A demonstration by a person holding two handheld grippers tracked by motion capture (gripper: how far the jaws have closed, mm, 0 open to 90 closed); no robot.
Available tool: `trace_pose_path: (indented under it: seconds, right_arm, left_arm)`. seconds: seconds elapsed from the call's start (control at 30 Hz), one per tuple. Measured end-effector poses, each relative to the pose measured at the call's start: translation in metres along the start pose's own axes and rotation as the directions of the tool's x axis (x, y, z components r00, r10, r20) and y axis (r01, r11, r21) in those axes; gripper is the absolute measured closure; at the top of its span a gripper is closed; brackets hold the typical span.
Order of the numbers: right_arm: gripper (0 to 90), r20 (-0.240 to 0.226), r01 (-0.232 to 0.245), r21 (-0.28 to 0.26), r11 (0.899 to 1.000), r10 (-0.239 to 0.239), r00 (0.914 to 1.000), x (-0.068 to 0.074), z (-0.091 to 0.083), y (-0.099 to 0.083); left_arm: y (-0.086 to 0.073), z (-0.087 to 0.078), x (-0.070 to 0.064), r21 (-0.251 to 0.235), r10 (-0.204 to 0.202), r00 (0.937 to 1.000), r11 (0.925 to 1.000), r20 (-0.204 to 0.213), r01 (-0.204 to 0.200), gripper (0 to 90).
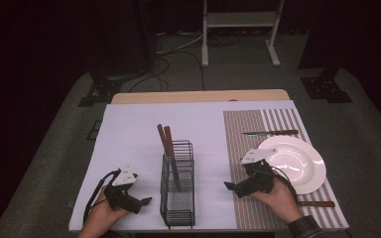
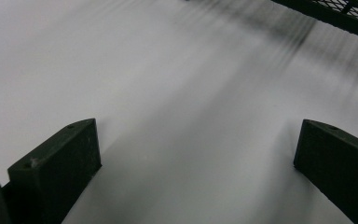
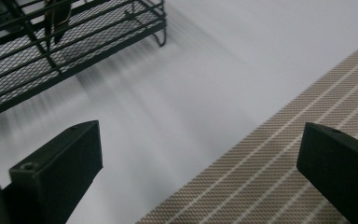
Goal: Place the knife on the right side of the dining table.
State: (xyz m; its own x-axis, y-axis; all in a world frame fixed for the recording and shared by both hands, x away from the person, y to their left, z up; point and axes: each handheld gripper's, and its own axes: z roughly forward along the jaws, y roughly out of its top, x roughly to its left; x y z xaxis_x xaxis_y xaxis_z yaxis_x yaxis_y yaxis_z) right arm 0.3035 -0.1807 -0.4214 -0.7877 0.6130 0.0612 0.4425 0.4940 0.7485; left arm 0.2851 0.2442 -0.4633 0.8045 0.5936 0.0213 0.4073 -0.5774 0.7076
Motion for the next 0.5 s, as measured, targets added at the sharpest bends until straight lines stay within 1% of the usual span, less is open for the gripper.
trace_pose_path:
  seconds: [0.1, 0.17, 0.23, 0.33, 0.5]
  right_arm:
    - [0.0, -0.022, 0.027, 0.010, 1.000, -0.027, 0.9994, 0.006, 0.007, -0.001]
    - [0.0, -0.038, 0.045, 0.027, 0.999, -0.044, 0.9983, 0.012, 0.014, -0.002]
    - [0.0, -0.042, 0.060, 0.037, 0.998, -0.058, 0.9974, 0.016, 0.019, -0.003]
    - [0.0, -0.036, 0.082, 0.057, 0.995, -0.080, 0.9962, 0.023, 0.028, -0.004]
    - [0.0, -0.058, 0.104, 0.075, 0.992, -0.100, 0.9933, 0.032, 0.039, -0.005]
  left_arm:
    - [0.000, 0.000, 0.000, 0.000, 0.002, 1.0000, 1.0000, -0.001, -0.002, 0.0]
    - [0.000, 0.000, 0.000, 0.000, 0.003, 1.0000, 1.0000, -0.001, -0.003, 0.0]
    - [0.000, 0.000, 0.000, 0.000, 0.002, 1.0000, 1.0000, 0.000, -0.002, 0.0]
    - [0.000, 0.000, 0.000, 0.000, 0.002, 1.0000, 1.0000, 0.000, -0.002, 0.0]
    - [0.000, 0.000, 0.000, 0.001, 0.003, 1.0000, 1.0000, 0.000, -0.003, 0.0]
